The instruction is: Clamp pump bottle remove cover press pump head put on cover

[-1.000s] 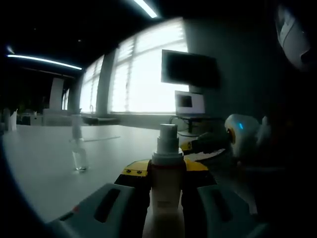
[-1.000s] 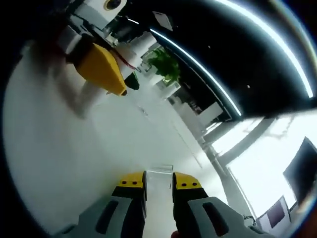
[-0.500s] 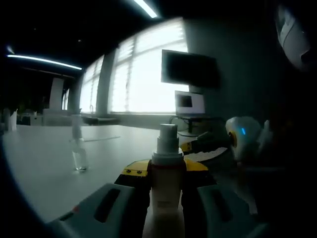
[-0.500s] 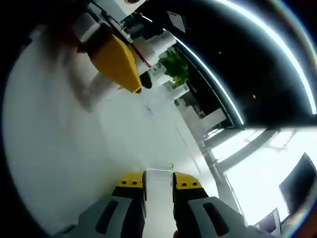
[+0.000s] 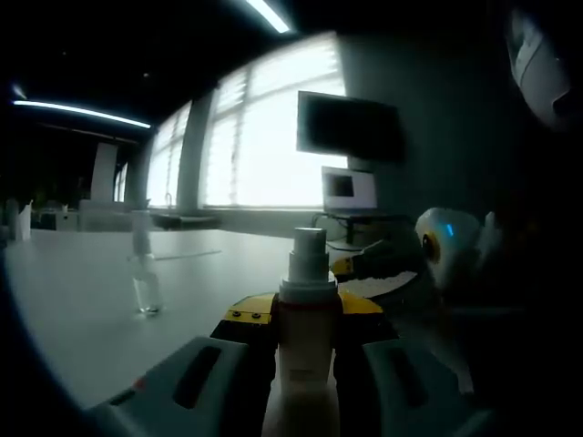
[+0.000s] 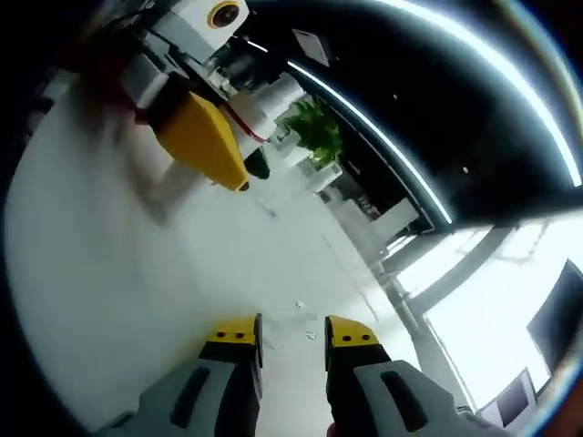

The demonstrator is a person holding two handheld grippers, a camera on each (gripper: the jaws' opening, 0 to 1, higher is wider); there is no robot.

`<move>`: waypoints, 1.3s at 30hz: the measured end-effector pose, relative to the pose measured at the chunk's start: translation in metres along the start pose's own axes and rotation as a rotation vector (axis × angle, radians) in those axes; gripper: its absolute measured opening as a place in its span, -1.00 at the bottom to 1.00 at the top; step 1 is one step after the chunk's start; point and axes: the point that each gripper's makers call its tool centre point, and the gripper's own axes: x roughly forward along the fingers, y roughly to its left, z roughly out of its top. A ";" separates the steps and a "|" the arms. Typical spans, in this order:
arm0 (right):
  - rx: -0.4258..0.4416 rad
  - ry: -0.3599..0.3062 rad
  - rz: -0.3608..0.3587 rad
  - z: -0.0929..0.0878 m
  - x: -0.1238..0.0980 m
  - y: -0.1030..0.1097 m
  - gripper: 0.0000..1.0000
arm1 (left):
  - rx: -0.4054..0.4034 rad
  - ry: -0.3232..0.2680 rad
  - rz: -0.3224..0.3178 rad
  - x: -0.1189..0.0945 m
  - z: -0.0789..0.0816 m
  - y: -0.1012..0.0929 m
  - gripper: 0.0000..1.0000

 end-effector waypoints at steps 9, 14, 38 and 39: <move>0.351 -0.018 0.049 -0.006 -0.002 0.004 -0.44 | 0.000 0.000 0.000 0.000 0.000 0.000 -0.73; 0.649 -0.041 0.081 -0.013 -0.004 0.002 -0.43 | -0.002 0.000 0.001 0.001 -0.001 0.000 -0.73; 0.884 -0.024 0.027 -0.012 0.005 -0.001 -0.54 | -0.008 -0.001 0.003 0.000 -0.001 0.001 -0.73; 0.889 -0.014 0.022 -0.014 0.006 0.000 -0.55 | -0.007 -0.001 0.003 0.000 -0.001 0.001 -0.73</move>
